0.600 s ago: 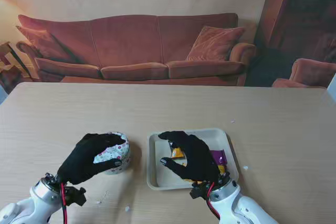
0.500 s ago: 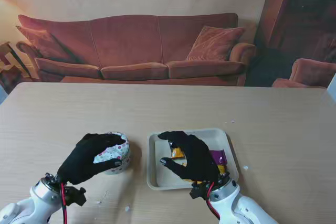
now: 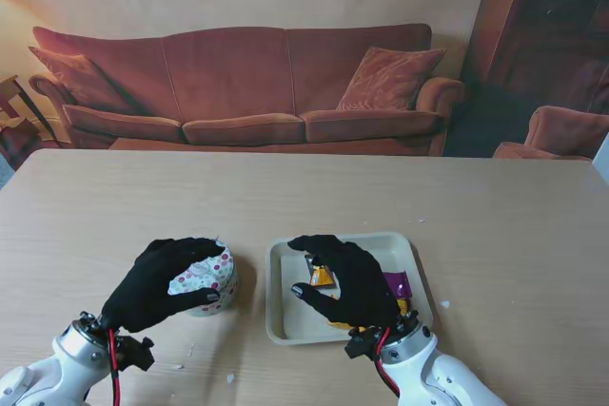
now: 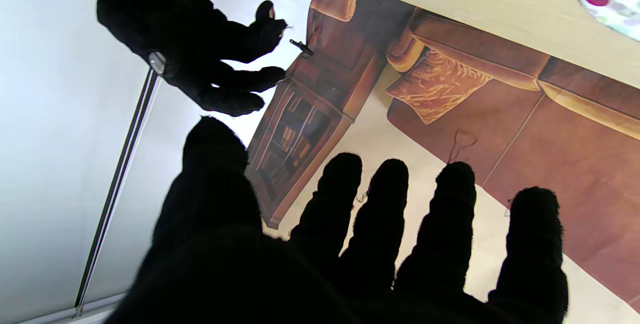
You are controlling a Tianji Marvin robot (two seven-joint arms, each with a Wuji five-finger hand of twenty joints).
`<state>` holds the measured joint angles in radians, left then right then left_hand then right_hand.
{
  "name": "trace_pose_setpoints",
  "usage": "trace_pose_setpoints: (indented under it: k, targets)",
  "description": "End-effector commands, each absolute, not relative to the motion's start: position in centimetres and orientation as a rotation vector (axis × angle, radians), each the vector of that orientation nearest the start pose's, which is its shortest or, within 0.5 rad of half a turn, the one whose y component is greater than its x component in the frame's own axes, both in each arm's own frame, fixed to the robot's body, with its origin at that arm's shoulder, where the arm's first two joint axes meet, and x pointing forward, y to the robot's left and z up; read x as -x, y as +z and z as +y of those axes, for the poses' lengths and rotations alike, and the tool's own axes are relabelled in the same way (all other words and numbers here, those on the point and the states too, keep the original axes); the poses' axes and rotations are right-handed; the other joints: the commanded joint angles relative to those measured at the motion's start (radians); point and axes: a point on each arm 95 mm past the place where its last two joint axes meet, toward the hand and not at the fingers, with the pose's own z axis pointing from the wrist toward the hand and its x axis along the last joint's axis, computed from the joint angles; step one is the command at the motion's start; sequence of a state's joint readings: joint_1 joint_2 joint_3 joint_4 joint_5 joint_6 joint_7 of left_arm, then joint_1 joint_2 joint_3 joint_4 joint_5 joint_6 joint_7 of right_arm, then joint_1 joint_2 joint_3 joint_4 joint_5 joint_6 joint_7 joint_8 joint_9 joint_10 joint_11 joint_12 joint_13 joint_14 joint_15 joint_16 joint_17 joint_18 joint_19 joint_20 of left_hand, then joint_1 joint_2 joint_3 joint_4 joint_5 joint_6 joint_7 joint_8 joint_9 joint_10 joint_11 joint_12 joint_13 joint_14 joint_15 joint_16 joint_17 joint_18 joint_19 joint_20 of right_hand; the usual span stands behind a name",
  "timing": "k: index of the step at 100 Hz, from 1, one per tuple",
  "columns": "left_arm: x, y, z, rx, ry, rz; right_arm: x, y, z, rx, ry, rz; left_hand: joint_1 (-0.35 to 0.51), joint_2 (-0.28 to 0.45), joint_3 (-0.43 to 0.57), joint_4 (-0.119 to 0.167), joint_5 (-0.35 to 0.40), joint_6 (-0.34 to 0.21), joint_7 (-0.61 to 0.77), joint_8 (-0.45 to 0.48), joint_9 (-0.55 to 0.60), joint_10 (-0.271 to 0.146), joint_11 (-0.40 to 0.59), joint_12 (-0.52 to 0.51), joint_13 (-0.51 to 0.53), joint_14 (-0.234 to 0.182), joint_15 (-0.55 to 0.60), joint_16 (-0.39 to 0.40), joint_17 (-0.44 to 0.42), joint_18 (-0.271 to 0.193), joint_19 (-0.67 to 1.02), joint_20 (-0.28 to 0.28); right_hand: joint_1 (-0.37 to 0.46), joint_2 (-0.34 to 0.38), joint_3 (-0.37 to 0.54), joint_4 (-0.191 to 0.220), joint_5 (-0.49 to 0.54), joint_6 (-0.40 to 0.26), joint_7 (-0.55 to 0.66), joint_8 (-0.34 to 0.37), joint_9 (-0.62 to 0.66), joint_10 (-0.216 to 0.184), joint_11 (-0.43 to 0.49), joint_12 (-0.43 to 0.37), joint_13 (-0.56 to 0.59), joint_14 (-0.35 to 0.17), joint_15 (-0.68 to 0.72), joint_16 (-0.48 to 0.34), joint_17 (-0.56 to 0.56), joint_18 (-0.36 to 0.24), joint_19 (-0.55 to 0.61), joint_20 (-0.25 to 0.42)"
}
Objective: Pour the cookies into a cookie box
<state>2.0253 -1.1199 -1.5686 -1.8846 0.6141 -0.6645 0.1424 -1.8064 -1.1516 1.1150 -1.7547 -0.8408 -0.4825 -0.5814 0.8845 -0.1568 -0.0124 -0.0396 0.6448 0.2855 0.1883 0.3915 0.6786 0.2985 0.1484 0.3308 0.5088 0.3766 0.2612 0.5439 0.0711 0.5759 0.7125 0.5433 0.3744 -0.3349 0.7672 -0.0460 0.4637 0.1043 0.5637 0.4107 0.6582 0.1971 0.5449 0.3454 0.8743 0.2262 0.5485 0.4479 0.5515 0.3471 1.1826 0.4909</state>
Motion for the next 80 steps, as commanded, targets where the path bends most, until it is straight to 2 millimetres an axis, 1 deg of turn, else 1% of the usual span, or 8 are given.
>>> trace_pose_setpoints:
  k: [1,10,17,30,36,47,64,80]
  targets:
    - [-28.6,-28.5,4.0,1.138,-2.217,1.268,-28.6,-30.0,8.3,-1.031,2.436,1.036,-0.019,-0.035,-0.009,0.009,-0.06,-0.043,-0.028,-0.013,-0.051,-0.01,-0.019,-0.013,-0.06,-0.034,-0.028,-0.029,-0.04,-0.019,-0.036,-0.016,-0.017,0.032,-0.014,0.026,-0.002,0.01,0.029,-0.004,-0.022,-0.016,0.003,-0.005,-0.015,-0.012,-0.034,-0.01,-0.012,0.011,-0.012,0.013]
    - [-29.2,-28.8,4.3,1.118,-2.165,1.299,-28.5,-30.1,8.3,-1.036,2.437,1.041,-0.029,-0.065,-0.003,0.009,-0.096,-0.042,-0.028,-0.015,-0.131,-0.016,-0.031,-0.018,-0.14,-0.062,-0.072,-0.059,-0.068,-0.046,-0.122,-0.027,-0.018,0.033,-0.014,0.026,-0.006,0.01,0.026,-0.004,-0.023,-0.016,0.001,-0.005,-0.015,-0.011,-0.034,-0.01,-0.012,0.012,-0.013,0.013]
    - [-29.5,-29.2,4.4,1.119,-2.132,1.321,-28.5,-30.1,8.3,-1.038,2.439,1.045,-0.026,-0.088,0.0,0.01,-0.097,-0.035,-0.023,-0.014,-0.154,-0.017,-0.031,-0.019,-0.172,-0.07,-0.087,-0.067,-0.077,-0.051,-0.158,-0.027,-0.016,0.034,-0.014,0.026,-0.006,0.011,0.027,-0.004,-0.022,-0.017,0.001,-0.005,-0.016,-0.011,-0.036,-0.01,-0.013,0.012,-0.013,0.014]
    - [-30.5,-29.9,4.6,1.11,-2.044,1.391,-28.4,-30.1,8.4,-1.031,2.448,1.043,-0.035,-0.098,0.004,0.012,-0.161,-0.038,-0.036,-0.016,-0.259,-0.033,-0.04,-0.022,-0.264,-0.107,-0.121,-0.088,-0.108,-0.09,-0.263,-0.023,-0.014,0.034,-0.014,0.026,-0.004,0.011,0.027,-0.004,-0.019,-0.017,0.001,-0.005,-0.014,-0.012,-0.036,-0.01,-0.014,0.012,-0.014,0.014]
    - [-31.0,-30.2,4.7,1.108,-2.02,1.407,-28.4,-30.1,8.4,-1.033,2.452,1.043,-0.027,-0.107,0.008,0.015,-0.165,-0.036,-0.033,-0.012,-0.276,-0.036,-0.035,-0.02,-0.275,-0.113,-0.123,-0.088,-0.108,-0.098,-0.28,-0.017,-0.013,0.036,-0.014,0.026,-0.003,0.011,0.027,-0.004,-0.018,-0.016,0.0,-0.005,-0.012,-0.009,-0.036,-0.01,-0.014,0.013,-0.015,0.014]
    - [-31.7,-30.5,4.9,1.09,-1.973,1.41,-28.4,-30.1,8.5,-1.046,2.458,1.046,-0.034,-0.107,0.006,0.014,-0.171,-0.039,-0.032,-0.01,-0.282,-0.038,-0.023,-0.017,-0.274,-0.115,-0.121,-0.086,-0.099,-0.092,-0.288,-0.004,-0.008,0.039,-0.013,0.027,-0.004,0.01,0.025,-0.005,-0.022,-0.016,-0.003,-0.006,-0.015,-0.009,-0.038,-0.011,-0.016,0.014,-0.017,0.014]
    - [-33.0,-30.7,6.3,1.105,-1.819,1.543,-28.0,-29.9,8.4,-1.05,2.454,1.042,-0.051,-0.077,0.005,0.015,-0.263,-0.034,-0.071,-0.026,-0.385,-0.047,-0.024,-0.026,-0.346,-0.137,-0.147,-0.099,-0.122,-0.111,-0.342,0.004,-0.005,0.04,-0.012,0.027,-0.003,0.01,0.024,-0.005,-0.02,-0.014,-0.003,-0.006,-0.013,-0.008,-0.039,-0.011,-0.016,0.018,-0.019,0.014]
    - [-33.9,-31.0,6.8,1.094,-1.763,1.583,-27.5,-29.3,8.3,-1.036,2.453,1.016,-0.075,-0.07,-0.002,0.016,-0.283,-0.035,-0.075,-0.026,-0.429,-0.058,-0.021,-0.034,-0.376,-0.151,-0.16,-0.11,-0.119,-0.114,-0.389,0.011,-0.004,0.041,-0.013,0.027,0.004,0.011,0.022,-0.007,-0.015,-0.013,-0.005,-0.007,-0.008,-0.006,-0.039,-0.01,-0.015,0.022,-0.02,0.014]
